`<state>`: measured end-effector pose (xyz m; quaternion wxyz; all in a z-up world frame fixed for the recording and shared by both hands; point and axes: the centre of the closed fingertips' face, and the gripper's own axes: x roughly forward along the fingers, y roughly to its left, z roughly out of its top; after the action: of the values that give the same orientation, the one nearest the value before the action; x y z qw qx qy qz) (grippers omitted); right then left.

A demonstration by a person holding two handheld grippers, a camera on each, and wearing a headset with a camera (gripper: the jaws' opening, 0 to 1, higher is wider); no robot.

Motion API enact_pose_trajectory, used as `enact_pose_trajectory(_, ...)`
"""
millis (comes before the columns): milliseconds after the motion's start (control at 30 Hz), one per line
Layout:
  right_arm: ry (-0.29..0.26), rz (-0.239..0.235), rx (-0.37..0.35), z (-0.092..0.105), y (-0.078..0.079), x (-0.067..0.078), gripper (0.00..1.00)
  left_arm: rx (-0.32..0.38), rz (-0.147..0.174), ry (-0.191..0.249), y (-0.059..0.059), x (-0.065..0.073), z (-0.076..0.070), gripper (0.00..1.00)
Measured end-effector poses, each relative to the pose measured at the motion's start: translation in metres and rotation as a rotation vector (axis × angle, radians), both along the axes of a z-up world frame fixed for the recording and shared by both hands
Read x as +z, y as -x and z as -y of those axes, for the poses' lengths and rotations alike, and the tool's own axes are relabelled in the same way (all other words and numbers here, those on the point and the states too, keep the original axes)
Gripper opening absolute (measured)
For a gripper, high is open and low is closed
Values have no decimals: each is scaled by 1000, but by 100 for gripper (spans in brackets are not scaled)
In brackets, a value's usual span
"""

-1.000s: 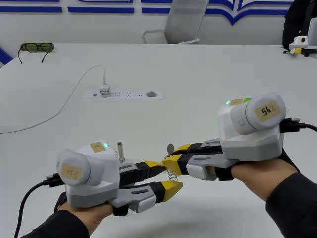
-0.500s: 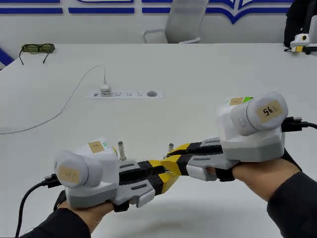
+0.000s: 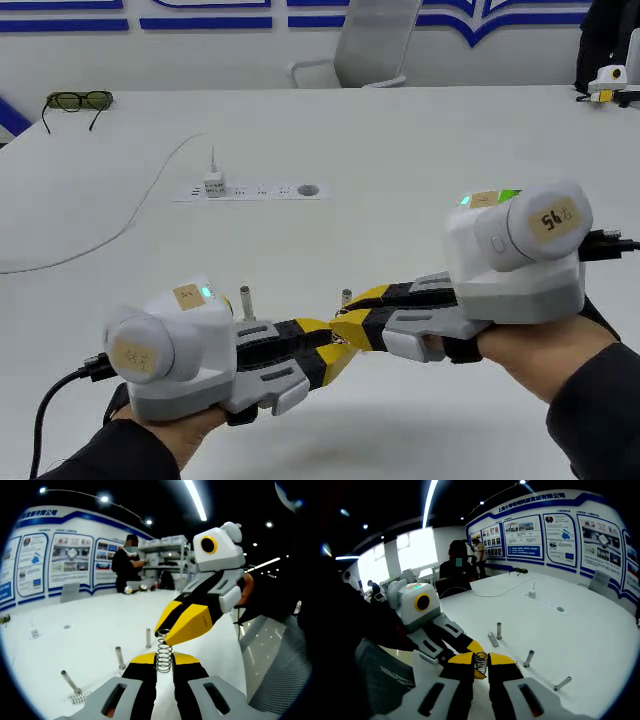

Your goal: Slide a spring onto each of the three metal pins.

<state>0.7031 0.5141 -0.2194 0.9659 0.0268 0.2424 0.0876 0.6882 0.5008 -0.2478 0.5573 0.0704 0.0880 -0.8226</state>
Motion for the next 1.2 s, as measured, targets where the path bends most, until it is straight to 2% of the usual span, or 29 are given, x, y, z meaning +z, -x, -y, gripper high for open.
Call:
enact_pose_trajectory(167, 5, 3, -1, 2, 0, 1, 11, -9, 2, -5, 3, 0, 0, 16)
enact_pose_trajectory(400, 21, -3, -22, 13, 2, 2, 11, 0, 1, -14, -1, -3, -2, 24)
enact_pose_trajectory(667, 52, -19, -59, 35, 9, 2, 11, 36, 4, -38, -13, -11, -8, 36)
enact_pose_trajectory(900, 79, -21, -114, 60, 15, 10, 11, 62, 36, -51, -25, -14, -18, 42)
enact_pose_trajectory(1200, 102, -18, -174, 90, 20, 15, 11, 124, 26, -46, -43, -13, -28, 47)
